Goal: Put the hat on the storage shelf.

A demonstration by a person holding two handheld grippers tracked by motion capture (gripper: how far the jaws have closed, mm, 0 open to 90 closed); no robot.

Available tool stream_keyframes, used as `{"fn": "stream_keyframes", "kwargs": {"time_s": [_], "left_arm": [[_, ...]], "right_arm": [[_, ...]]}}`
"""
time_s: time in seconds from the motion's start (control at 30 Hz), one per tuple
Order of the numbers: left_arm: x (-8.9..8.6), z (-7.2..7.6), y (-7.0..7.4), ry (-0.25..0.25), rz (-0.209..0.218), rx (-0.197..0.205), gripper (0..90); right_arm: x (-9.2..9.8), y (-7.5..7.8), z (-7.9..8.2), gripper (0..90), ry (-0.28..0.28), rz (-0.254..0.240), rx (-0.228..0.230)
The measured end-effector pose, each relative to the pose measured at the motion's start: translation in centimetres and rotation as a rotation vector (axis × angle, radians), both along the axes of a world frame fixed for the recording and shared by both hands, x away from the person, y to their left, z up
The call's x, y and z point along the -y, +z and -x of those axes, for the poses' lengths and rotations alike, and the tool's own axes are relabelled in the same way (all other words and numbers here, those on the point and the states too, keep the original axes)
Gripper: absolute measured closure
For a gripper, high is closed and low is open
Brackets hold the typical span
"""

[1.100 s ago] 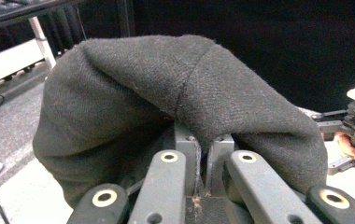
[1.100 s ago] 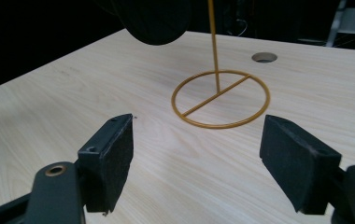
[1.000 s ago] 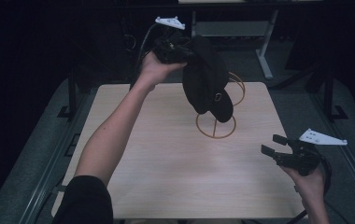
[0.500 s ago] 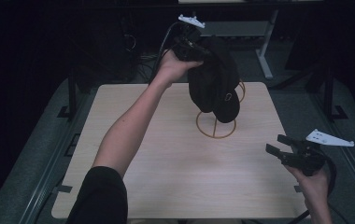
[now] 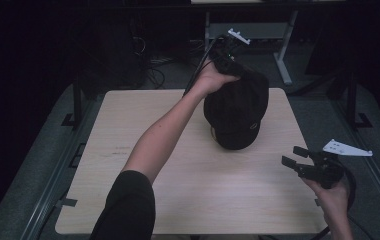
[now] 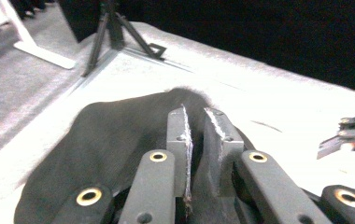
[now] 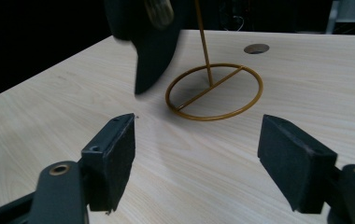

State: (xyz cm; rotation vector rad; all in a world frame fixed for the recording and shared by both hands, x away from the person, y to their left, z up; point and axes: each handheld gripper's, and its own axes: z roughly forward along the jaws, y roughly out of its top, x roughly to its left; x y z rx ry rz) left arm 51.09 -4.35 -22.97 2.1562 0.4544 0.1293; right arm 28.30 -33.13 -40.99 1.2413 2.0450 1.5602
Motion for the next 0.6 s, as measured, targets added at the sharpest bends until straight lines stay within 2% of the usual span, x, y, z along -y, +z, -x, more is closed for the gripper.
{"fn": "stream_keyframes", "kwargs": {"time_s": [0.27,0.53,0.6], "left_arm": [[-0.6,0.3,0.4,0.015,-0.019,0.007,68.2],[-1.5,0.8,0.6,0.019,-0.024,0.005,62.7],[-2.0,1.1,0.8,0.02,-0.022,0.014,60.1]], "right_arm": [[0.2,-0.2,0.0,25.6,-0.005,-0.006,-0.007],[-0.1,-0.5,-0.1,22.7,-0.011,0.011,-0.023],[-0.2,-0.6,0.0,22.7,-0.01,0.015,-0.024]]}}
